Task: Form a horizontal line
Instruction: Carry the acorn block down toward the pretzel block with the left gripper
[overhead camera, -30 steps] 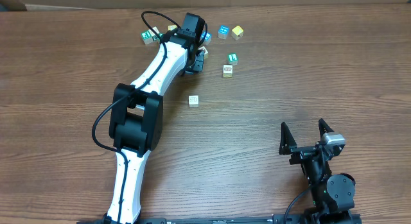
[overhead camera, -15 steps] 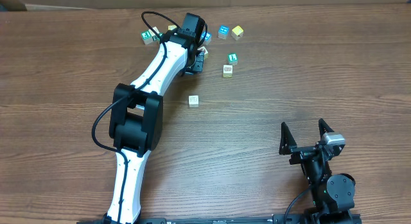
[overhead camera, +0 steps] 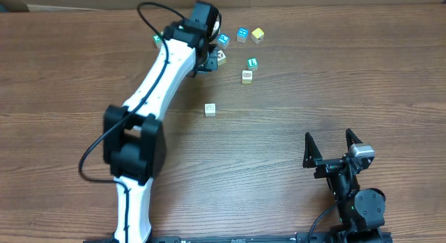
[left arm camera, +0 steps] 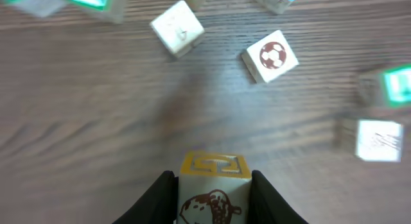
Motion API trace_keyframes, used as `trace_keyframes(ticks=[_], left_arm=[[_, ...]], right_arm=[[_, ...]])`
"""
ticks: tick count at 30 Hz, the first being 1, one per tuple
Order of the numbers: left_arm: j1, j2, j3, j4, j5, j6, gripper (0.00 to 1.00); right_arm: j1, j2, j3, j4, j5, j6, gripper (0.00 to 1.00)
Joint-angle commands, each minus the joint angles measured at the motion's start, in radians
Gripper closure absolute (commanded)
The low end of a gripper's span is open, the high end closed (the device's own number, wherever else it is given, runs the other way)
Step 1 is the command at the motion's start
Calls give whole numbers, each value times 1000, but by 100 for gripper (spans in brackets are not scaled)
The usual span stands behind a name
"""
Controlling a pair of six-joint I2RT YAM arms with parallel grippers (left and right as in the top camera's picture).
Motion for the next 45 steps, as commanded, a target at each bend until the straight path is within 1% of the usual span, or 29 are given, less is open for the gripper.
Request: trace_keyframes(ticks=[1, 4, 6, 8, 11, 17, 19, 26, 29, 32, 40, 45], left_arm=[[-30, -70, 24, -51, 30, -111, 72], [-61, -71, 23, -102, 36, -172, 72], [-91, -68, 18, -122, 33, -190, 71], [-122, -68, 8, -132, 29, -212, 70], [-166, -67, -13, -142, 23, -269, 70], [-240, -67, -103, -133, -91, -429, 71], [-254, -67, -149, -107, -97, -467, 71], [-264, -67, -290, 35, -107, -461, 71], [-264, -66, -348, 120, -106, -410, 71], [-266, -66, -383, 162, -108, -388, 71], [-265, -63, -434, 227, -108, -382, 71], [-265, -63, -436, 234, -107, -382, 67]], right_arm=[[-5, -11, -11, 4, -2, -1, 0], [-5, -11, -11, 4, -2, -1, 0], [-5, -11, -11, 4, -2, -1, 0], [-5, -11, -11, 4, -2, -1, 0], [-5, -11, -11, 4, -2, -1, 0], [-5, -11, -11, 4, -2, -1, 0], [-5, -11, -11, 4, -2, -1, 0], [-5, -11, -11, 4, -2, -1, 0], [-5, -11, -11, 4, -2, -1, 0], [-5, -11, -11, 4, -2, -1, 0], [-5, -11, -11, 4, -2, -1, 0], [-5, -11, -11, 4, -2, -1, 0]])
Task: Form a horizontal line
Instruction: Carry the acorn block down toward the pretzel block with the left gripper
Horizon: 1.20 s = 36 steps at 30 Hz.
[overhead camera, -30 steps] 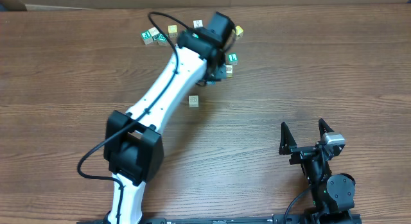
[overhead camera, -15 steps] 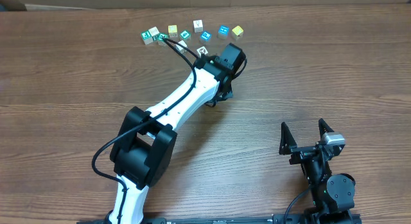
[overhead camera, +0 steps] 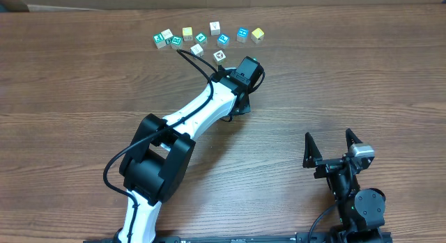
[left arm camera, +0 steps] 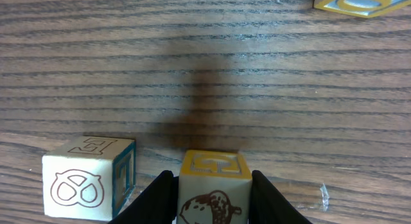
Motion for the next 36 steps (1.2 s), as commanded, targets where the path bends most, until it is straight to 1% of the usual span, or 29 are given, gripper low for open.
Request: trace_keyframes(ticks=[1, 9, 13, 21, 28, 33, 36], left_arm=[[-3, 2, -8, 4, -21, 16, 67], [-3, 2, -8, 15, -21, 26, 63], [-3, 2, -8, 18, -21, 27, 73], [3, 2, -8, 21, -47, 50, 77], [9, 2, -8, 23, -63, 53, 75], [10, 2, -5, 22, -63, 55, 67], [10, 2, 6, 21, -62, 76, 63]], right_arm=[[-5, -11, -11, 5, -1, 0, 0], [-5, -11, -11, 5, -1, 0, 0], [-5, -11, -11, 5, -1, 0, 0], [-5, -11, -11, 5, -1, 0, 0], [-5, -11, -11, 5, -1, 0, 0], [-5, -11, -11, 5, -1, 0, 0], [-5, -11, -11, 5, -1, 0, 0]])
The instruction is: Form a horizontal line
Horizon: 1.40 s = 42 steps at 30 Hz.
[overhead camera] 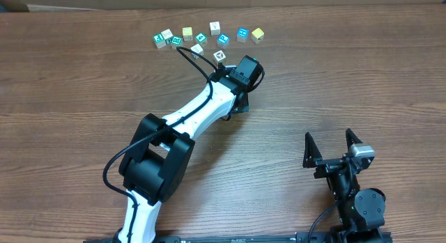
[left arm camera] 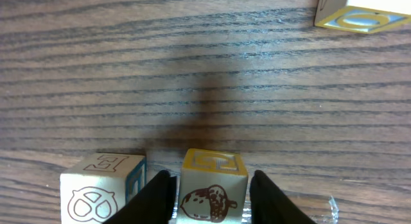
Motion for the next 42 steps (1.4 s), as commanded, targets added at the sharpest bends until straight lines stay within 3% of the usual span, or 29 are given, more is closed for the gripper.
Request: trace_keyframes(ticks=[1, 16, 18, 21, 42], left_arm=[[5, 2, 11, 1, -24, 28, 62], [5, 2, 159, -49, -39, 75, 60], [5, 2, 165, -41, -26, 71, 65], [0, 2, 164, -38, 16, 70, 96], [-11, 73, 149, -14, 89, 15, 96]], right_arm=[[-5, -11, -11, 5, -1, 0, 0], [-5, -12, -11, 5, -1, 0, 0], [-5, -11, -11, 5, -1, 0, 0], [-5, -11, -11, 5, -1, 0, 0], [-5, -11, -11, 5, -1, 0, 0]])
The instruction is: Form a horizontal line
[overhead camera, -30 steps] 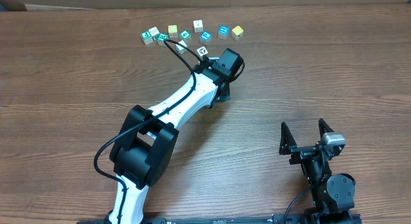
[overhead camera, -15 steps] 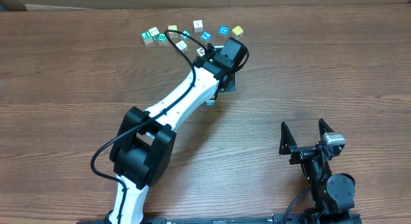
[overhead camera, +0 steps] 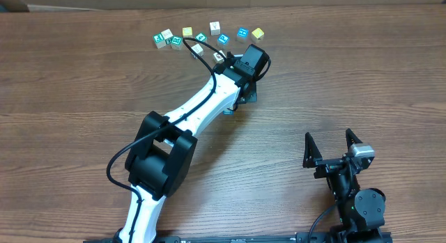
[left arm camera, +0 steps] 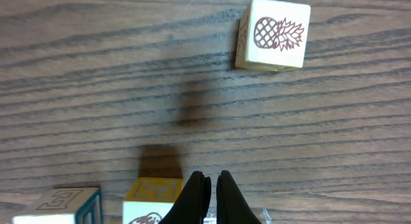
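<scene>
In the left wrist view my left gripper (left arm camera: 209, 185) is shut with nothing between its fingers. Just left of it a yellow-topped acorn block (left arm camera: 154, 197) stands on the table. A blue-edged E block (left arm camera: 72, 205) sits a little further left, with a gap between the two. A pineapple block (left arm camera: 273, 34) lies ahead to the right. Overhead, the left arm (overhead camera: 209, 104) reaches to mid-table and covers these blocks. My right gripper (overhead camera: 333, 142) rests open at the front right.
Several loose letter blocks (overhead camera: 214, 26) lie scattered in an arc along the table's far side, from a green one (overhead camera: 162, 37) to a yellow one (overhead camera: 258, 34). Two more, one of them (overhead camera: 197, 49), lie just in front of that arc.
My left gripper stood open around the acorn block beside the E block. Now it is shut and empty, just right of that block, and the pineapple block shows ahead.
My left gripper held the acorn block over the scattered blocks at the back. Then it held it low at mid-table beside the E block. Its jaws then stood apart from the block on the table. Now the gripper is off it and shut.
</scene>
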Motion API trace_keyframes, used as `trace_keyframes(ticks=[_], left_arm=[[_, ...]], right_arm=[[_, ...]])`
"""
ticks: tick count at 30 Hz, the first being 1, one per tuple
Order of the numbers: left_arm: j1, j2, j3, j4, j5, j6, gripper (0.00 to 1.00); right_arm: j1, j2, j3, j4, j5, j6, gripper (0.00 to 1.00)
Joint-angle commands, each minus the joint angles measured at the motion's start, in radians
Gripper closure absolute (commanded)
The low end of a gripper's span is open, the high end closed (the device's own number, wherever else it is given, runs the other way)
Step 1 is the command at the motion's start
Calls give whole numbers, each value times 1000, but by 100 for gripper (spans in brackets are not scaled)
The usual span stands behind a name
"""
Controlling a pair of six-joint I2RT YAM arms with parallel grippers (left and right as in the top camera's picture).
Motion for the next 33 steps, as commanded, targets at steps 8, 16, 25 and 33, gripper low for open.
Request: trace_keyframes(ticks=[8, 16, 25, 33], left_arm=[[-18, 18, 3, -4, 18, -41, 96], [-40, 18, 3, -8, -20, -67, 96], [-42, 19, 0, 7, 12, -17, 96], [-42, 19, -42, 60, 0, -20, 96]], right_arm=[[-5, -11, -11, 5, -1, -1, 0], [-5, -11, -11, 5, -1, -1, 0], [-5, -11, -11, 5, -1, -1, 0], [-5, -11, -11, 5, -1, -1, 0]])
